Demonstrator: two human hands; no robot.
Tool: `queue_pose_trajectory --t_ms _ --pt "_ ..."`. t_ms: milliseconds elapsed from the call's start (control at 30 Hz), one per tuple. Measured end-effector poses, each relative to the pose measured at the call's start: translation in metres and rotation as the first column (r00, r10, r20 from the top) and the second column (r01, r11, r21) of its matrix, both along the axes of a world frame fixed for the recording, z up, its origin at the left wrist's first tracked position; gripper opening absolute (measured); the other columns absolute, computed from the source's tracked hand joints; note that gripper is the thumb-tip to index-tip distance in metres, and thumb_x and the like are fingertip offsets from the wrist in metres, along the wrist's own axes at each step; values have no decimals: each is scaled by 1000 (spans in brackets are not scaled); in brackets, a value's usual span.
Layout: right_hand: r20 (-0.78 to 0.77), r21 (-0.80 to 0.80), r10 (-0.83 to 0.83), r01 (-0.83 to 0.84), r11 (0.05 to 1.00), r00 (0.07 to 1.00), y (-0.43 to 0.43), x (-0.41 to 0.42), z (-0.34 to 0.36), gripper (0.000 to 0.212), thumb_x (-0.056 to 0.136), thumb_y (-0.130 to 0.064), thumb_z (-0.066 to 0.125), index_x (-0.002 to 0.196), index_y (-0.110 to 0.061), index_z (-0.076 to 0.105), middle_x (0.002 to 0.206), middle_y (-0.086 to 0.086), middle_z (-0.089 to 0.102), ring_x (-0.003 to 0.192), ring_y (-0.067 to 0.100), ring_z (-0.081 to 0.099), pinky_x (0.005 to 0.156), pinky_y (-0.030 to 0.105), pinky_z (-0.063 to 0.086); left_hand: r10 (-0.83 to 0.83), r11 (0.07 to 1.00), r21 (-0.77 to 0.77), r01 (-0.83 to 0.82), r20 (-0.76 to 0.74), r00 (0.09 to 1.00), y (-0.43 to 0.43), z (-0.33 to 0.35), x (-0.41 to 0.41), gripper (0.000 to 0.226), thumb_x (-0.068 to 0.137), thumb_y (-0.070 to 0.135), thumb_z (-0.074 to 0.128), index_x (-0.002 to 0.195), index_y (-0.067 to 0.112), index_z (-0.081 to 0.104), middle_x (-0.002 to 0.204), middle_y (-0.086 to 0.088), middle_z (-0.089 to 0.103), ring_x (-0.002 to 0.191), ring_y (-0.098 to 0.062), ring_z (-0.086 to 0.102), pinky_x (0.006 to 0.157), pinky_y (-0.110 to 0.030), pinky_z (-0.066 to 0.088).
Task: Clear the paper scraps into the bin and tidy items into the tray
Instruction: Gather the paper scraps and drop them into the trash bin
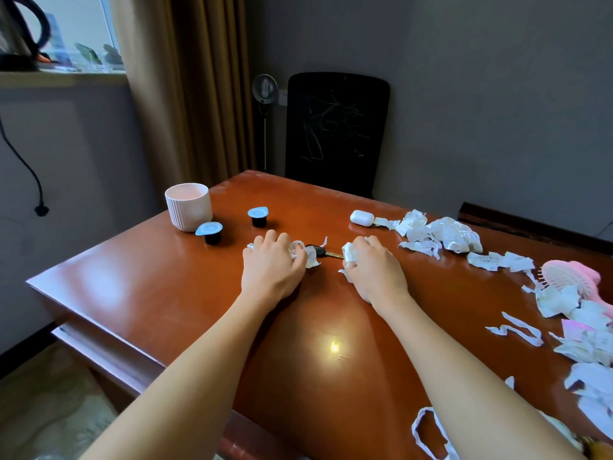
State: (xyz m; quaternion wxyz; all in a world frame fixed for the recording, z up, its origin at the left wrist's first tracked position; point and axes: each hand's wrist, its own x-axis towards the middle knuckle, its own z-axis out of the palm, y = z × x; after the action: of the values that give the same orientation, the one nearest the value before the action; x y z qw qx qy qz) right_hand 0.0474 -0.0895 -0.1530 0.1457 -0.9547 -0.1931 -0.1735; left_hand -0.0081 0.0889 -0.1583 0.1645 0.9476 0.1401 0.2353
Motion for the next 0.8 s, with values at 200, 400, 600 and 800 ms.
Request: queue_pose_trajectory --t_ms 200,400,600,800 --pt "6 5 -35 35 999 999 -3 -5 -1 30 93 -28 63 118 -14 55 113 4 59 96 19 60 77 28 55 -41 993 105 54 -126 991 -1 0 2 57 91 71 31 112 23 52 112 1 51 105 -23 48 92 -45 40" --pt "-66 125 43 -35 992 997 -4 4 1 15 95 -28 61 94 -15 53 93 -1 53 79 15 51 58 18 33 -96 989 103 108 -113 989 3 -2 1 33 97 50 42 118 27 54 118 -1 51 109 -23 48 94 -44 37" --pt "-177 387 97 -22 922 979 -5 17 5 15 94 -25 60 84 -17 53 79 -5 56 69 12 51 53 16 33 -96 994 37 99 -65 993 4 -1 2 17 96 40 46 100 24 51 106 1 53 96 -20 47 91 -41 40" --pt "-189 396 133 -49 917 973 10 23 9 29 93 -19 62 71 -23 43 71 -8 49 62 9 47 51 17 31 -18 1000 -14 18 -15 1000 5 -2 4 16 96 33 49 104 20 52 107 -1 55 96 -21 48 90 -42 40"
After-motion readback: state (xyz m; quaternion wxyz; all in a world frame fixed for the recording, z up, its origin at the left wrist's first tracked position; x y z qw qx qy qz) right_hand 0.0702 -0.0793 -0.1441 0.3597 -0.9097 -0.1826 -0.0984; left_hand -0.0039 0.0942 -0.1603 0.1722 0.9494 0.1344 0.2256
